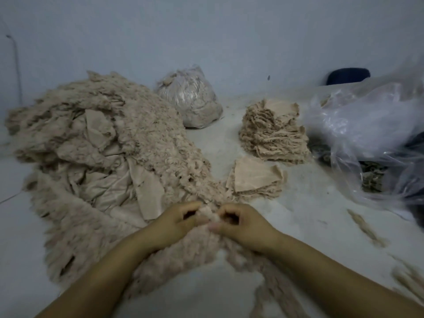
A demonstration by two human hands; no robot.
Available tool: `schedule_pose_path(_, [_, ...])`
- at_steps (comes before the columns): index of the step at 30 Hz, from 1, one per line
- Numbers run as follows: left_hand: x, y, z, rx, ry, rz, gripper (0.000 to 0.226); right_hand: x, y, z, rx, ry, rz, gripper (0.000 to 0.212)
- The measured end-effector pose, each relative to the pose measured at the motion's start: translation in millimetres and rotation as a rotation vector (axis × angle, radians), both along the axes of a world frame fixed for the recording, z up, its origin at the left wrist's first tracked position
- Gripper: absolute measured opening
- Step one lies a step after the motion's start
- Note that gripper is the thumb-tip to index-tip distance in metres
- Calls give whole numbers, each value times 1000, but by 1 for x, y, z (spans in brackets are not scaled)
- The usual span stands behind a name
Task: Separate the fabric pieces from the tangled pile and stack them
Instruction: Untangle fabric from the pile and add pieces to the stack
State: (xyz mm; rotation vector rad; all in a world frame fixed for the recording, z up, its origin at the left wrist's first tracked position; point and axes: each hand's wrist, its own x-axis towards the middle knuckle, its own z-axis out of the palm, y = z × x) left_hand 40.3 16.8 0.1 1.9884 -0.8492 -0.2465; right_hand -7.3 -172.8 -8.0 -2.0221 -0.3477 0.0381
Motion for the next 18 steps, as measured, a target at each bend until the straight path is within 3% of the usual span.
schedule_pose_path(3, [-2, -16, 8, -187, 61, 134, 31, 6, -4, 4, 274, -5, -220, 25])
schedule_pose_path(7, [4, -18, 10, 105, 60, 76, 17, 14, -19, 7, 480, 24, -527, 26])
schedule_pose_path(8, [5, -19, 12, 80, 58, 92, 6, 16, -22, 6, 532, 58, -548, 26])
schedule_pose_path(9, [7, -21, 12, 23, 50, 117, 12, 17, -25, 7, 574, 107, -544, 42])
schedule_pose_path(11, [10, -26, 12, -70, 63, 207, 24, 17, -29, 8, 598, 219, -424, 42])
schedule_pose_path(13, [16, -30, 14, -48, 66, 238, 19, 15, -31, 11, 538, 253, -295, 40])
schedule_pose_path(16, [30, -22, 2, 87, 77, 274, 21, 15, -39, 14, 598, 155, -394, 43])
schedule_pose_path(18, [36, -14, 1, 78, 112, 342, 27, 16, -50, 14, 656, 147, -462, 54])
